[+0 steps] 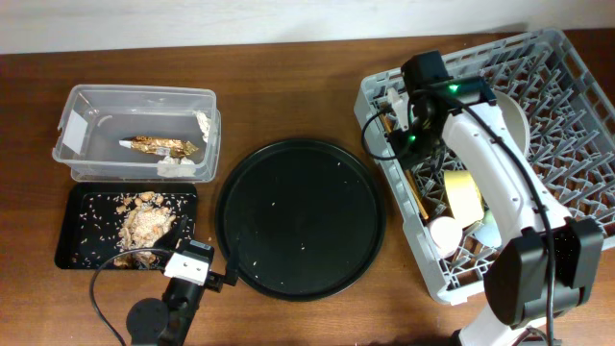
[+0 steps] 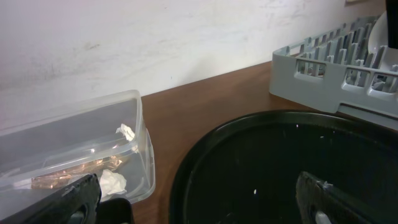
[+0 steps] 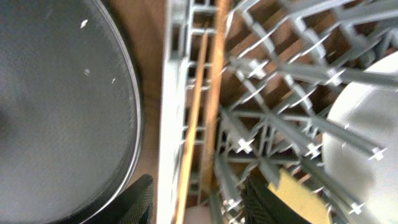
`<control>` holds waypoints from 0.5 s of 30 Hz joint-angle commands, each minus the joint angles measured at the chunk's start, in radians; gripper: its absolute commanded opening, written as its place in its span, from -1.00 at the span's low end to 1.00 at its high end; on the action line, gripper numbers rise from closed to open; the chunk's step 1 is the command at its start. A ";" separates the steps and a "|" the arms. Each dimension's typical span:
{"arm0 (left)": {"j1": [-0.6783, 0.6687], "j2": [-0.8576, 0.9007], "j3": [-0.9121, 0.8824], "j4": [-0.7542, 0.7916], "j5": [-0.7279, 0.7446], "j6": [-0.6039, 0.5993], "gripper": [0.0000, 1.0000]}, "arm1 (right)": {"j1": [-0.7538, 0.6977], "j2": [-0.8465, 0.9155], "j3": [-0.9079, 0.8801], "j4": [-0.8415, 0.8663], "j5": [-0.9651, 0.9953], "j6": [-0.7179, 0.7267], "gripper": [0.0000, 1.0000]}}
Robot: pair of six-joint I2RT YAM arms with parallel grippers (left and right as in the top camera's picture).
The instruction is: Sort waste into correct bins and load items into the dishwasher rack
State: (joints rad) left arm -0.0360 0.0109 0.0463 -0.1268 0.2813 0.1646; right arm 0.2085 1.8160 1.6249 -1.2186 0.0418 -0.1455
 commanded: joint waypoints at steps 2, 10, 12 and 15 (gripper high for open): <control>0.006 -0.005 -0.007 0.003 0.011 0.010 0.99 | 0.042 -0.097 0.054 -0.110 -0.051 0.121 -0.04; 0.006 -0.005 -0.007 0.003 0.011 0.010 0.99 | 0.394 -0.619 0.070 -0.133 -0.092 0.294 0.98; 0.006 -0.005 -0.007 0.003 0.011 0.010 0.99 | 0.452 -0.693 0.070 -0.132 -0.112 0.323 0.97; 0.006 -0.005 -0.007 0.003 0.011 0.010 0.99 | 0.497 -0.800 0.070 -0.133 -0.095 0.319 0.97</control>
State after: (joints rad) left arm -0.0360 0.0101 0.0463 -0.1265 0.2813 0.1646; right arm 0.6804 1.0573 1.6905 -1.3540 -0.0731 0.1390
